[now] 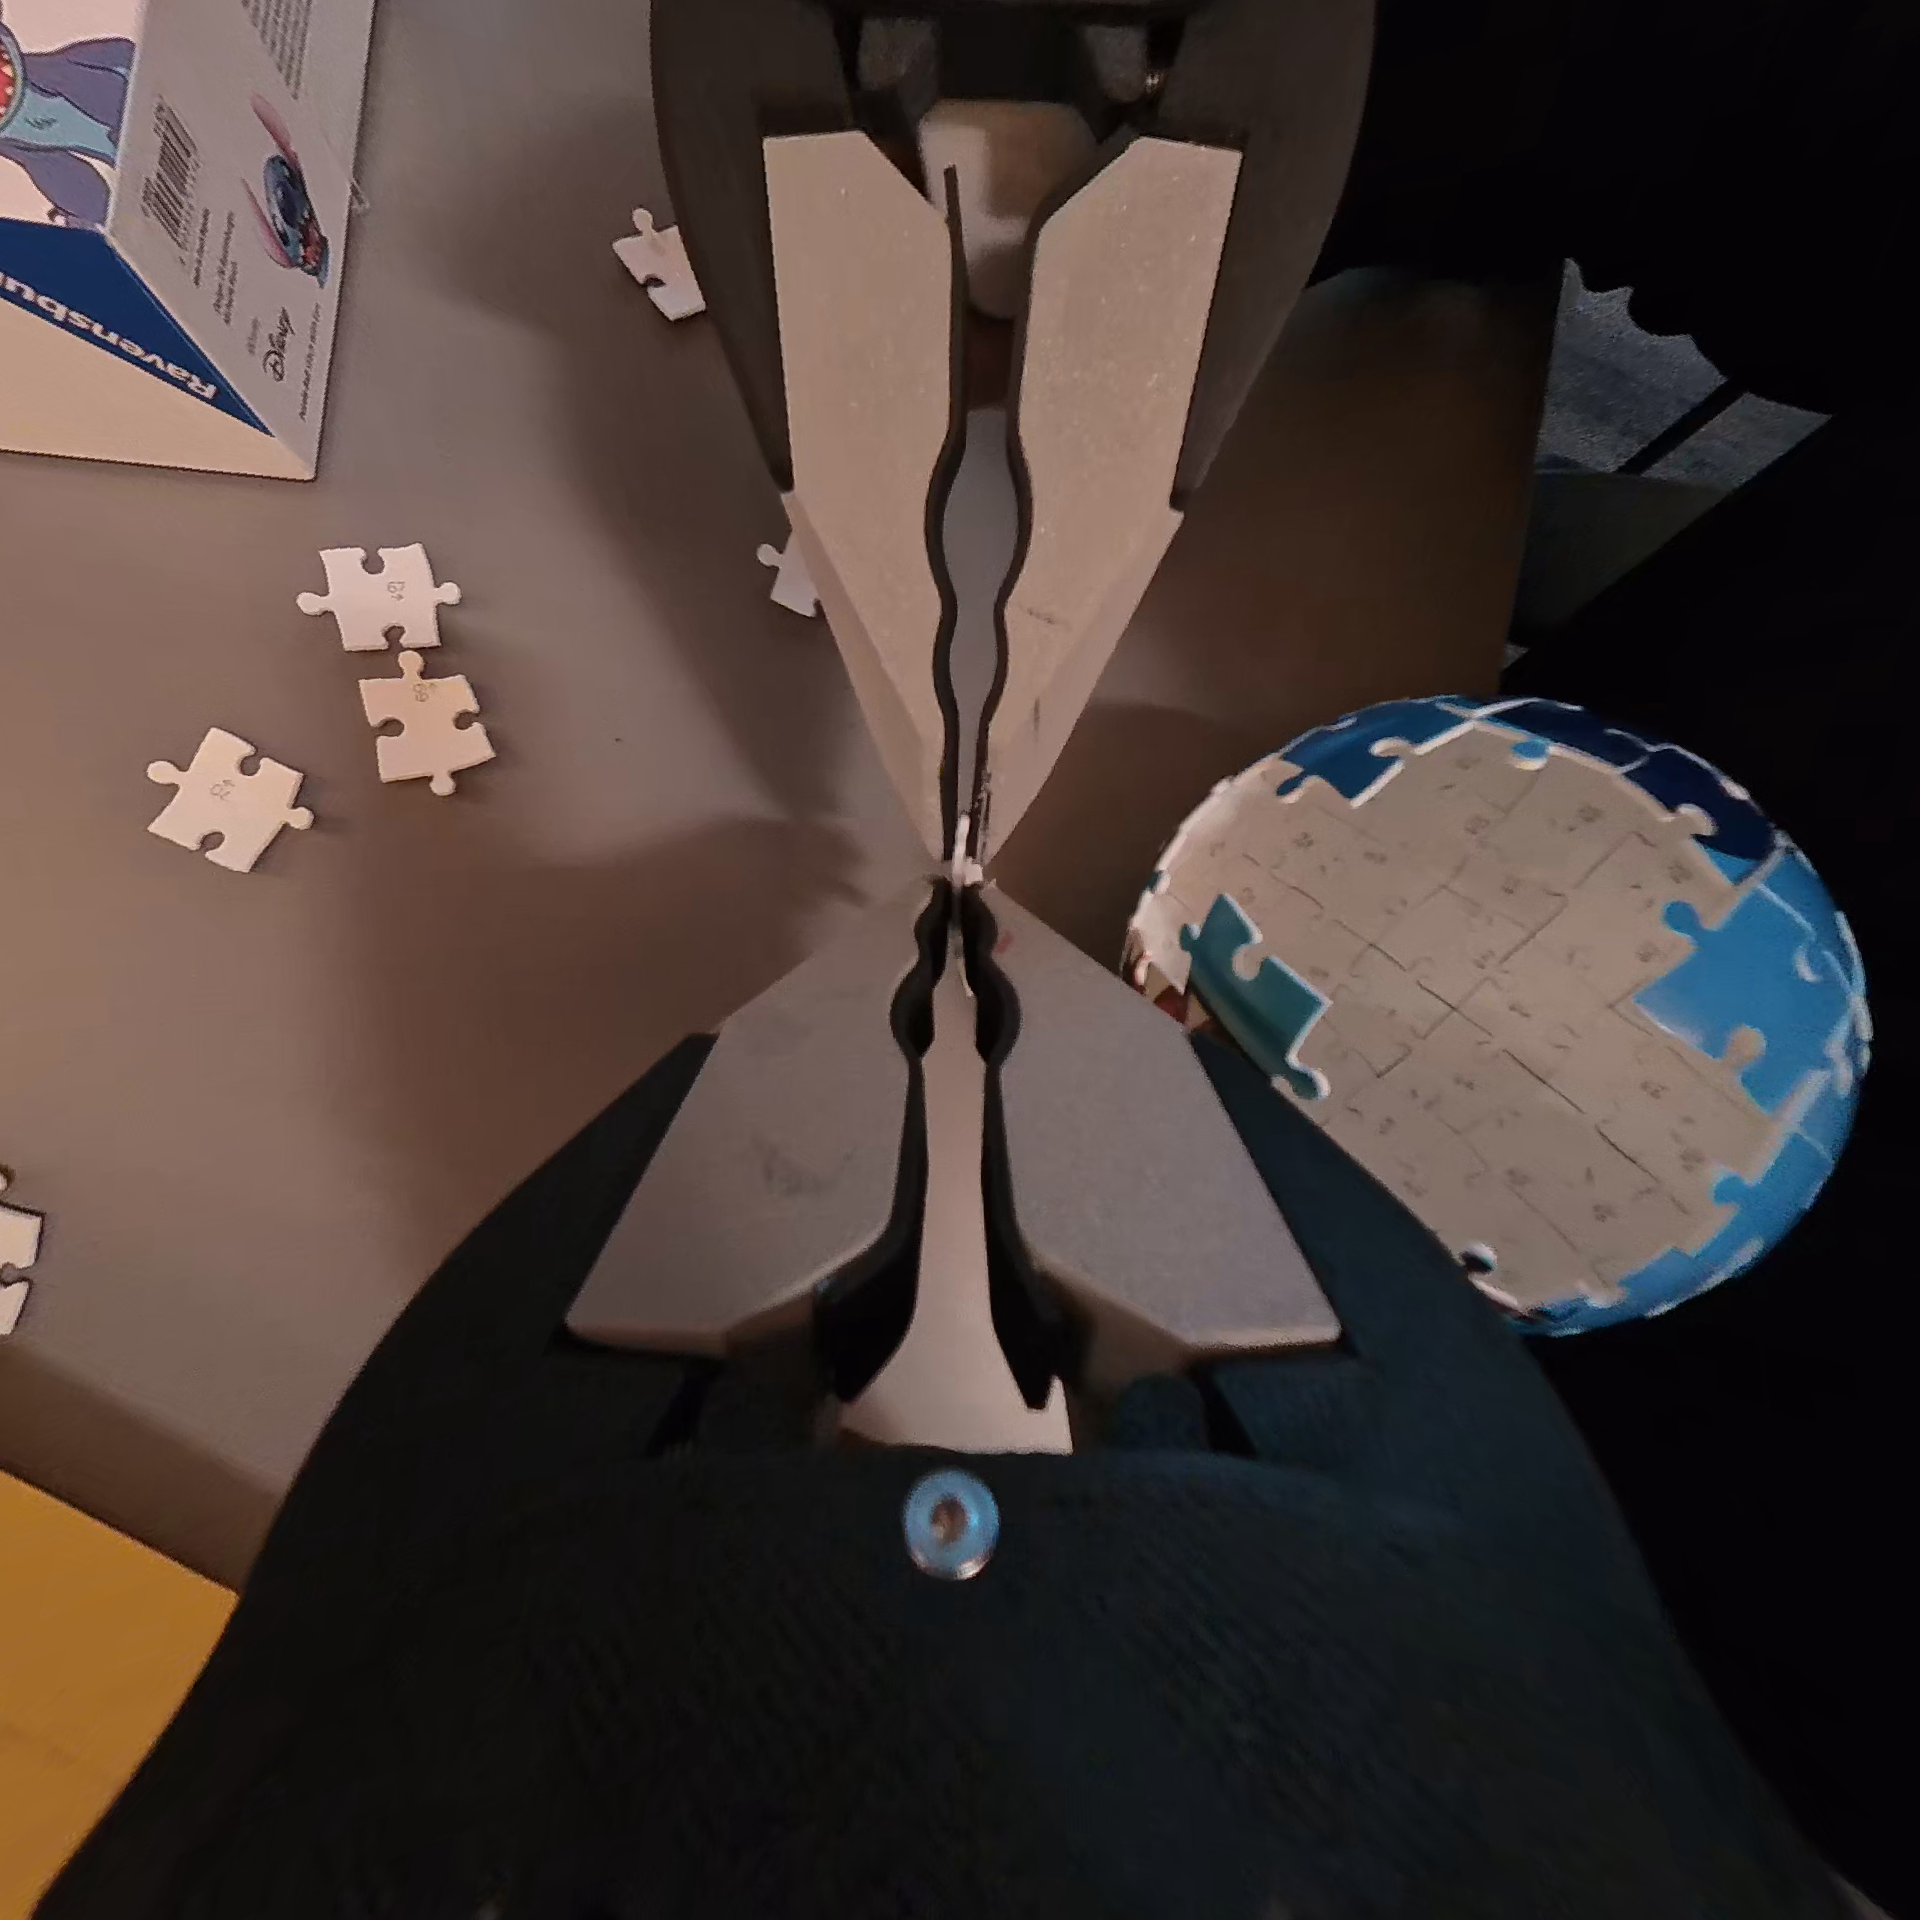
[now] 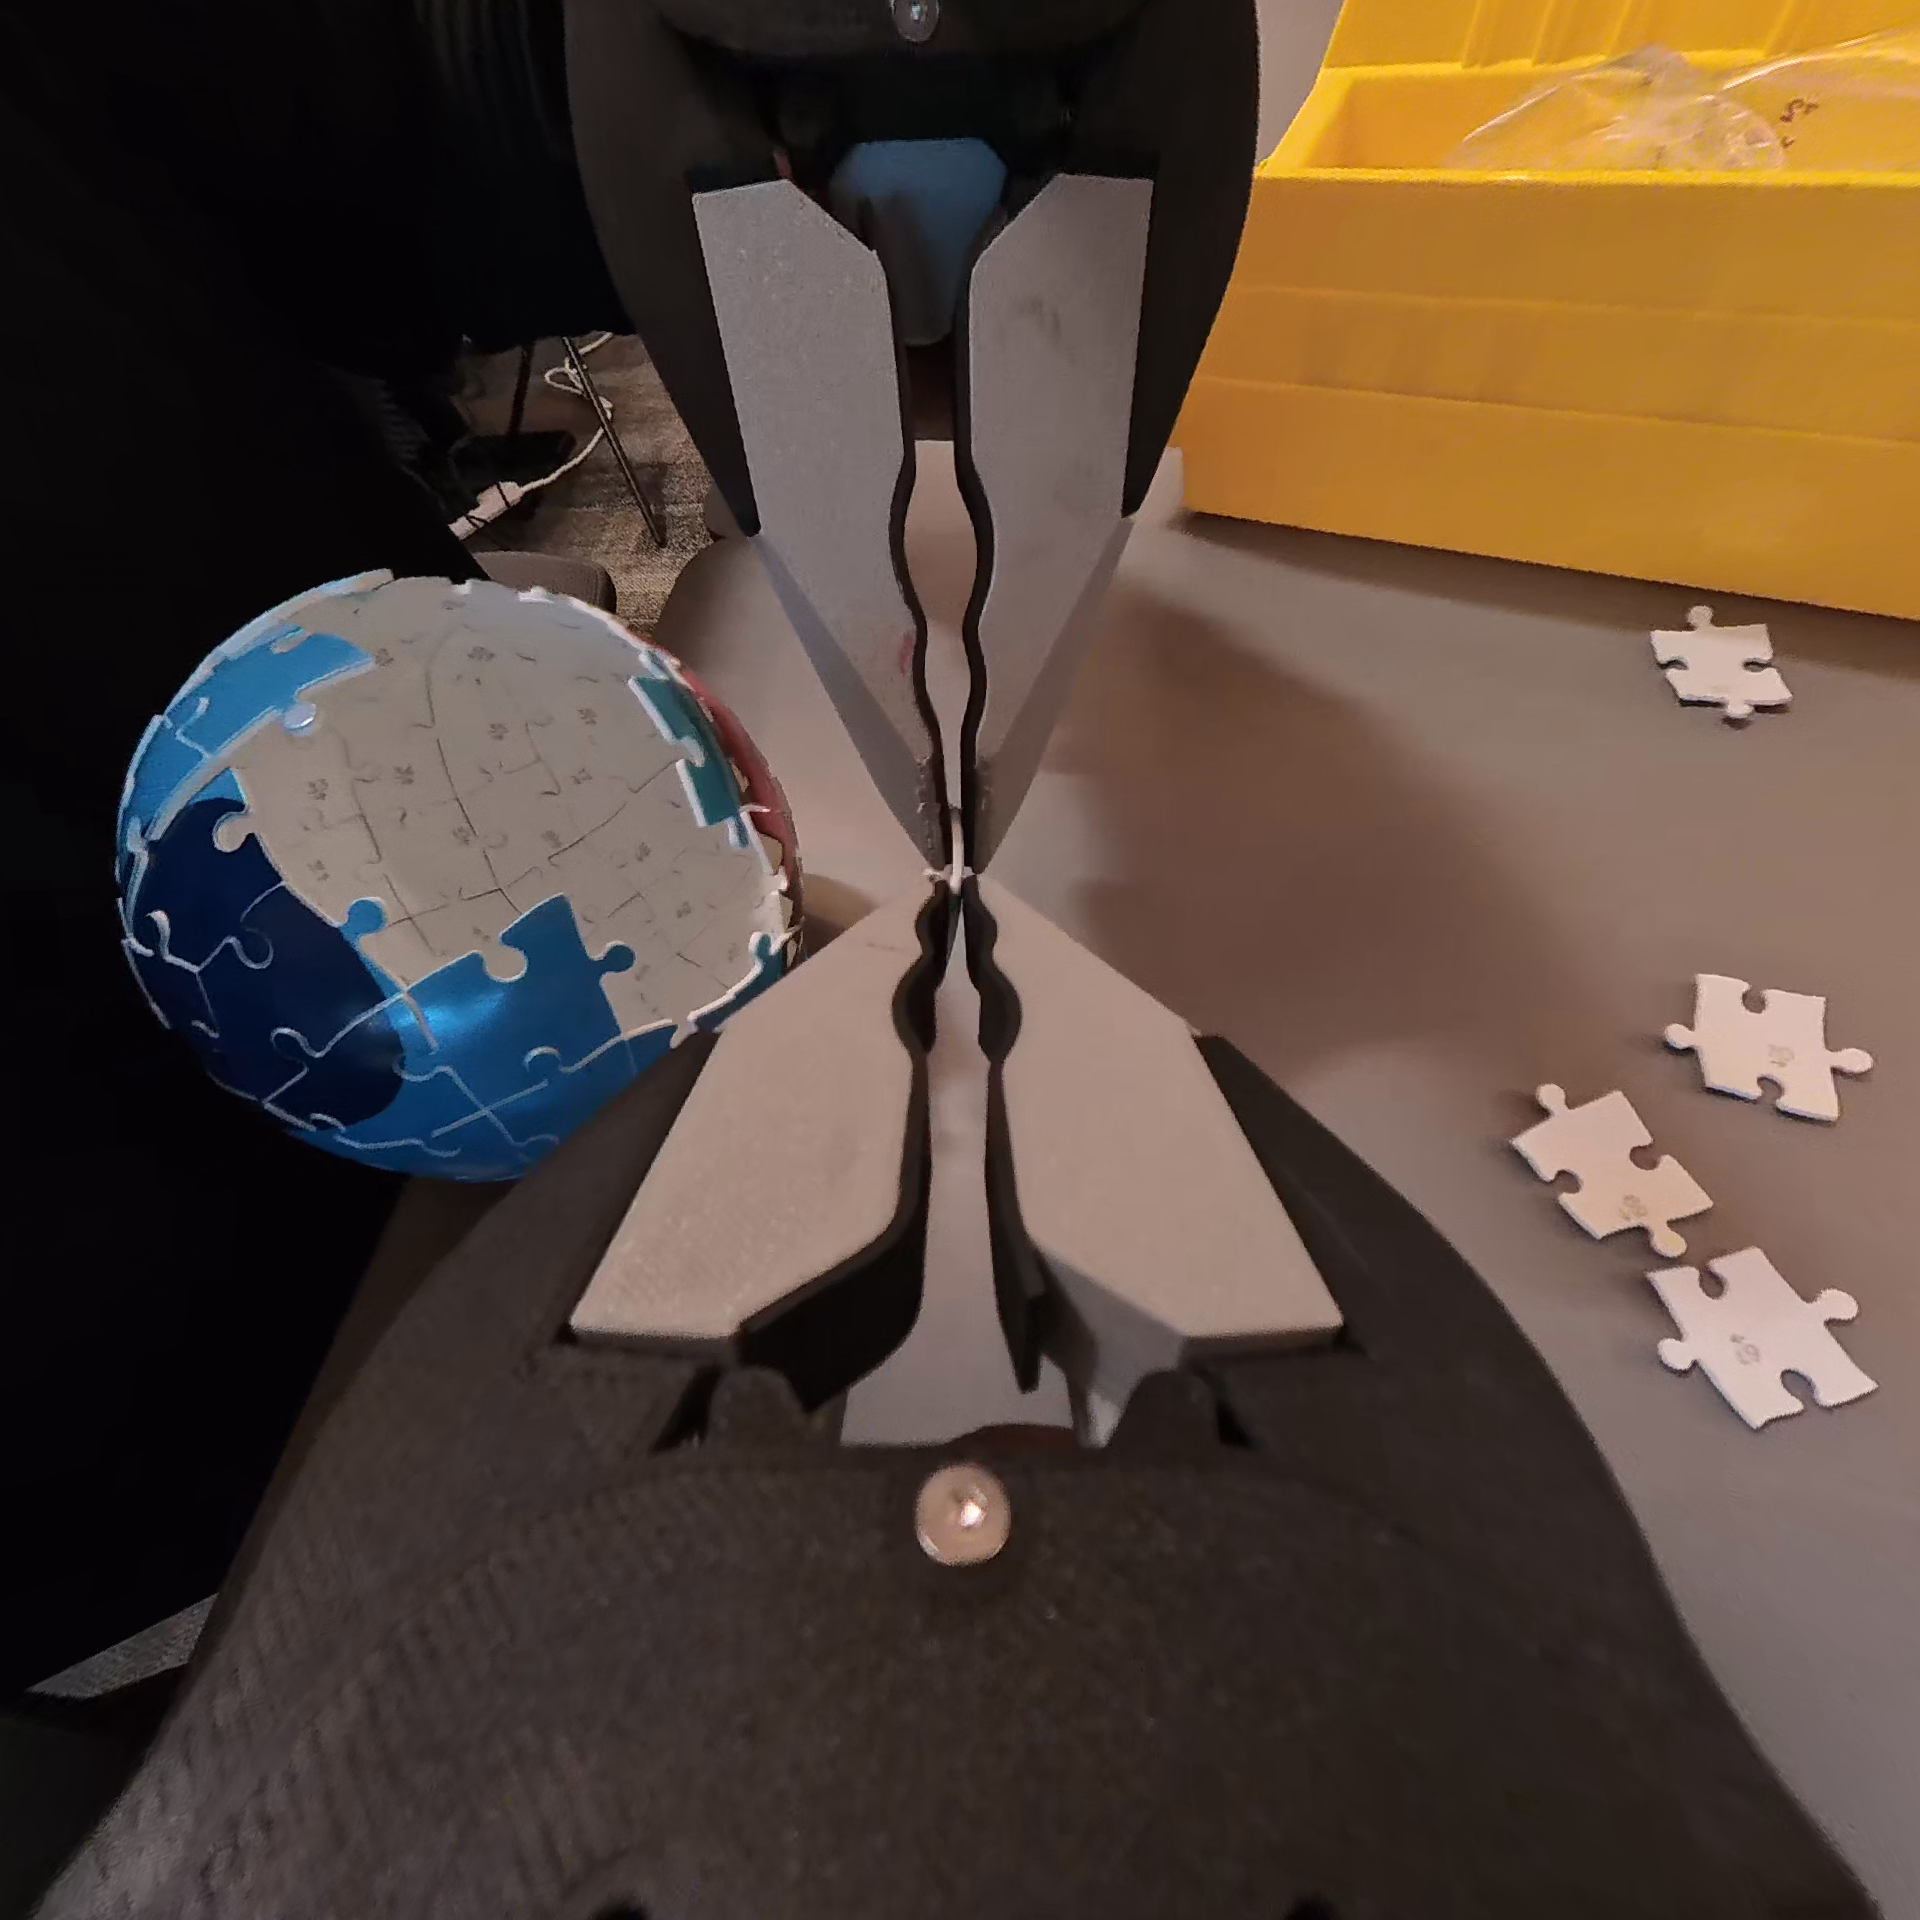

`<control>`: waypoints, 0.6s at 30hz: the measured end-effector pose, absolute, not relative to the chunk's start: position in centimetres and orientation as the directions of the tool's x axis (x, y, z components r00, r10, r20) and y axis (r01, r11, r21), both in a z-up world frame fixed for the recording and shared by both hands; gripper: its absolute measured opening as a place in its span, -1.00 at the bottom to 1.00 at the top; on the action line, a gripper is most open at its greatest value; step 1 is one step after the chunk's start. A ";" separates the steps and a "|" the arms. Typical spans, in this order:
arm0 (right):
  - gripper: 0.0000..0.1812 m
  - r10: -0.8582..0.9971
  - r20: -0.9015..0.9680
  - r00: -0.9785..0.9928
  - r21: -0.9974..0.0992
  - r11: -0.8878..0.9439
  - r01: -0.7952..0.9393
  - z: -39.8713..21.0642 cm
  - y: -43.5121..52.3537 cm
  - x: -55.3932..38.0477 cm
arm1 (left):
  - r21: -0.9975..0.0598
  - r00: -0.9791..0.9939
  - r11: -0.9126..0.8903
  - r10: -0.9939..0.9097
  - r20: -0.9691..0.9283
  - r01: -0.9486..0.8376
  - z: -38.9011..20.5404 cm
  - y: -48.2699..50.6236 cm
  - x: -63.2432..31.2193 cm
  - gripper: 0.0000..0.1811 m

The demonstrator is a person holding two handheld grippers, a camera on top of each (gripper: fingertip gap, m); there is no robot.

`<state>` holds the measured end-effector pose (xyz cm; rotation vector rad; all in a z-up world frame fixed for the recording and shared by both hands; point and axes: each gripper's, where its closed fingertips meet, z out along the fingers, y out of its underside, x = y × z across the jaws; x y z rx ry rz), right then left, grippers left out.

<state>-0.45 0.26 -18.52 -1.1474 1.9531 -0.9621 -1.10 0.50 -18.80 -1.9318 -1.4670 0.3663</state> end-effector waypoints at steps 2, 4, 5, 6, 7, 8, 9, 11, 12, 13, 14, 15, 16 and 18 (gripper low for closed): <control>-1.00 -0.907 -0.173 -0.383 -0.846 0.336 -0.414 -18.6 0.5 -0.4 | -0.658 0.329 -0.136 0.928 0.177 0.741 -18.9 0.7 -1.0 -1.00; -1.00 -0.907 -0.179 -0.381 -0.843 0.341 -0.416 -18.8 0.6 -0.5 | -0.657 0.331 -0.129 0.924 0.193 0.743 -18.9 0.9 -0.8 -0.99; -1.00 -0.907 -0.189 -0.377 -0.844 0.346 -0.410 -18.8 0.7 -0.5 | -0.653 0.324 -0.127 0.927 0.191 0.747 -18.9 0.6 -0.7 -0.95; -1.00 -0.907 -0.204 -0.368 -0.846 0.352 -0.400 -18.7 0.9 -0.4 | -0.651 0.313 -0.126 0.932 0.180 0.749 -18.9 0.2 -0.4 -0.87; -1.00 -0.909 -0.216 -0.358 -0.849 0.356 -0.391 -18.6 1.2 -0.3 | -0.654 0.304 -0.120 0.936 0.176 0.747 -18.8 -0.2 -0.2 -0.82; -1.00 -0.909 -0.220 -0.354 -0.852 0.356 -0.385 -18.6 1.3 -0.3 | -0.653 0.291 -0.111 0.941 0.174 0.749 -18.8 -0.7 0.1 -0.87; -1.00 -0.909 -0.220 -0.354 -0.854 0.355 -0.381 -18.5 1.4 -0.3 | -0.652 0.281 -0.102 0.943 0.176 0.751 -18.7 -1.1 0.5 -0.87; -1.00 -0.910 -0.230 -0.347 -0.861 0.356 -0.363 -18.4 1.7 -0.1 | -0.654 0.279 -0.083 0.939 0.202 0.752 -18.6 -1.3 1.1 -0.88; -1.00 -0.910 -0.235 -0.343 -0.867 0.355 -0.350 -18.4 1.8 0.0 | -0.659 0.288 -0.077 0.932 0.219 0.748 -18.4 -1.0 1.3 -0.89; -1.00 -0.909 -0.238 -0.342 -0.872 0.355 -0.337 -18.4 2.0 0.1 | -0.663 0.300 -0.074 0.925 0.234 0.745 -18.3 -0.6 1.5 -0.91; -1.00 -0.908 -0.240 -0.342 -0.876 0.354 -0.326 -18.5 2.2 0.2 | -0.664 0.309 -0.075 0.920 0.243 0.744 -18.2 -0.2 1.7 -0.91; -1.00 -0.909 -0.242 -0.340 -0.880 0.353 -0.317 -18.6 2.4 0.2 | -0.665 0.316 -0.078 0.916 0.246 0.743 -18.3 0.0 1.8 -0.92; -1.00 -0.910 -0.240 -0.338 -0.885 0.348 -0.309 -18.5 2.6 0.3 | -0.663 0.323 -0.085 0.914 0.245 0.744 -18.4 0.3 1.9 -0.93; -1.00 -0.910 -0.230 -0.343 -0.892 0.339 -0.300 -18.3 2.8 0.2 | -0.660 0.335 -0.100 0.911 0.241 0.744 -18.7 0.6 2.1 -0.96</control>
